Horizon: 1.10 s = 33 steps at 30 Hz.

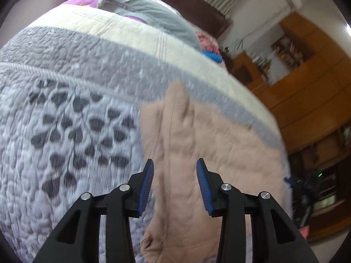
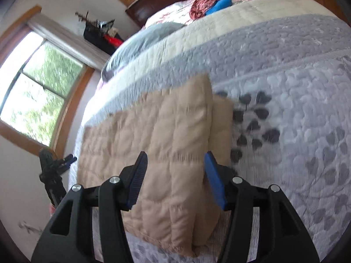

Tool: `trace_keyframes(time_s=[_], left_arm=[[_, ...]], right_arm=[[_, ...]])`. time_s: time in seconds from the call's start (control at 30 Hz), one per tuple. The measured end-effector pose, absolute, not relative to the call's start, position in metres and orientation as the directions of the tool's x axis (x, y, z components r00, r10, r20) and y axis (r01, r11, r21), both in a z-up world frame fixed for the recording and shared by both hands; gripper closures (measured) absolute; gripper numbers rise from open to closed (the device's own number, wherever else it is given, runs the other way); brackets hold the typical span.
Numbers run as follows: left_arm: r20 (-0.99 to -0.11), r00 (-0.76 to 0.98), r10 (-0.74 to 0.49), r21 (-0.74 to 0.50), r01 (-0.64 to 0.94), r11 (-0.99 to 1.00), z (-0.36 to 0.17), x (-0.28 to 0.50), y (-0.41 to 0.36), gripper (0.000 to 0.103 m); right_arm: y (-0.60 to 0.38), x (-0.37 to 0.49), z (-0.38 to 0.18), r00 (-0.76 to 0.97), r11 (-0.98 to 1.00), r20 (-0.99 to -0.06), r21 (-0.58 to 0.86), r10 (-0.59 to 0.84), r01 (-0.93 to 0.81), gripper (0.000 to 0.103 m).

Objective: Fold large clothes
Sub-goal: 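Open both grippers and release the folded hem onto the coat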

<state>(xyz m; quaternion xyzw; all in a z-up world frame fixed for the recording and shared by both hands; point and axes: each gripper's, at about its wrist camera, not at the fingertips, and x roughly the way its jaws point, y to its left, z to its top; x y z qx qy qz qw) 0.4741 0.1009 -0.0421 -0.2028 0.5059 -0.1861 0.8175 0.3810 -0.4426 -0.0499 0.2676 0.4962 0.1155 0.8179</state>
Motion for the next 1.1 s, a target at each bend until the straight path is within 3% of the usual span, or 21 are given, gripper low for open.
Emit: trace_keyframes(time_s=[0.17, 0.23, 0.33, 0.53, 0.7, 0.83, 0.93, 1.0, 1.1], left_arm=[[-0.767, 0.431, -0.476, -0.47, 0.128, 0.873, -0.054, 0.461, 0.082, 0.063], [-0.78, 0.452, -0.432, -0.421, 0.131, 0.897, -0.053, 0.462, 0.073, 0.066], [-0.781, 0.492, -0.384, -0.368, 0.135, 0.92, -0.046, 0.46, 0.061, 0.092], [-0.705, 0.598, -0.38, -0.405, 0.1, 0.909, -0.023, 0.462, 0.065, 0.095], [-0.789, 0.495, -0.363, -0.401, 0.033, 0.915, -0.068, 0.492, 0.063, 0.093], [-0.789, 0.491, -0.369, -0.399, 0.046, 0.916, -0.087, 0.497, 0.061, 0.091], [-0.805, 0.493, -0.329, -0.35, 0.053, 0.935, -0.083, 0.496, 0.055, 0.088], [-0.812, 0.491, -0.316, -0.344, 0.034, 0.938, -0.075, 0.493, 0.056, 0.082], [-0.801, 0.53, -0.277, -0.335, -0.014, 0.942, -0.053, 0.481, 0.07, 0.079]], right_arm=[[-0.429, 0.389, -0.06, 0.463, 0.87, -0.79, 0.487, 0.401, 0.078, 0.053], [-0.422, 0.395, -0.06, 0.459, 0.888, -0.805, 0.455, 0.376, 0.071, 0.074], [-0.412, 0.399, -0.055, 0.482, 0.903, -0.802, 0.427, 0.353, 0.049, 0.093], [-0.423, 0.414, -0.036, 0.548, 0.889, -0.765, 0.451, 0.34, 0.078, 0.094], [-0.428, 0.432, -0.077, 0.456, 0.887, -0.833, 0.429, 0.315, 0.171, 0.093], [-0.429, 0.431, -0.104, 0.44, 0.873, -0.832, 0.451, 0.337, 0.185, 0.091], [-0.428, 0.428, -0.1, 0.447, 0.879, -0.834, 0.439, 0.324, 0.183, 0.088], [-0.427, 0.418, -0.087, 0.471, 0.9, -0.84, 0.394, 0.269, 0.188, 0.078], [-0.421, 0.395, -0.055, 0.534, 0.936, -0.829, 0.302, 0.163, 0.183, 0.077]])
